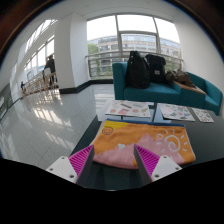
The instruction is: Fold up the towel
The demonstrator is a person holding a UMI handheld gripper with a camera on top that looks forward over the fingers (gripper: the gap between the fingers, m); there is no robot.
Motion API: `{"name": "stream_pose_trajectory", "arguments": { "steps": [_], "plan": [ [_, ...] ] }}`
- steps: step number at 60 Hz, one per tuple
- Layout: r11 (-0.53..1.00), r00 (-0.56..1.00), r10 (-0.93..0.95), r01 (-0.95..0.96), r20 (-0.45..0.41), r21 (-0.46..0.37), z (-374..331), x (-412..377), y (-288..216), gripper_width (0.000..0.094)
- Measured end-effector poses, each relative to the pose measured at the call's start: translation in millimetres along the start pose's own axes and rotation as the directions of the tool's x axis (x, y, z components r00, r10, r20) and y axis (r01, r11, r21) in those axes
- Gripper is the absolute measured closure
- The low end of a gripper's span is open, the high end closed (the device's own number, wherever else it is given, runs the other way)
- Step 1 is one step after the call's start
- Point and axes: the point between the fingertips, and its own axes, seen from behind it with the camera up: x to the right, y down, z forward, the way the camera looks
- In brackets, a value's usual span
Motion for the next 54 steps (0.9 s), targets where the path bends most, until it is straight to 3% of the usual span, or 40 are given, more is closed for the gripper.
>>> {"name": "stream_pose_trajectory", "arguments": {
  "steps": [9, 19, 32, 40, 54],
  "plan": [
    [0.999, 0.999, -0.041, 0.040, -0.023, -0.034, 67, -17, -17, 0.0200],
    [0.994, 0.994, -0.097, 0.094, -0.048, -0.061, 101, -26, -12, 0.0330],
    [0.989, 0.983, -0.142, 0.136, -0.118, -0.055, 106, -10, -15, 0.0865],
    [0.992, 0.990, -0.117, 0.112, -0.075, -0.066, 95, -9, -23, 0.0871],
    [0.995, 0.991, -0.041, 0.052, -0.124, 0.086, 25, 75, -97, 0.0873]
  ]
}}
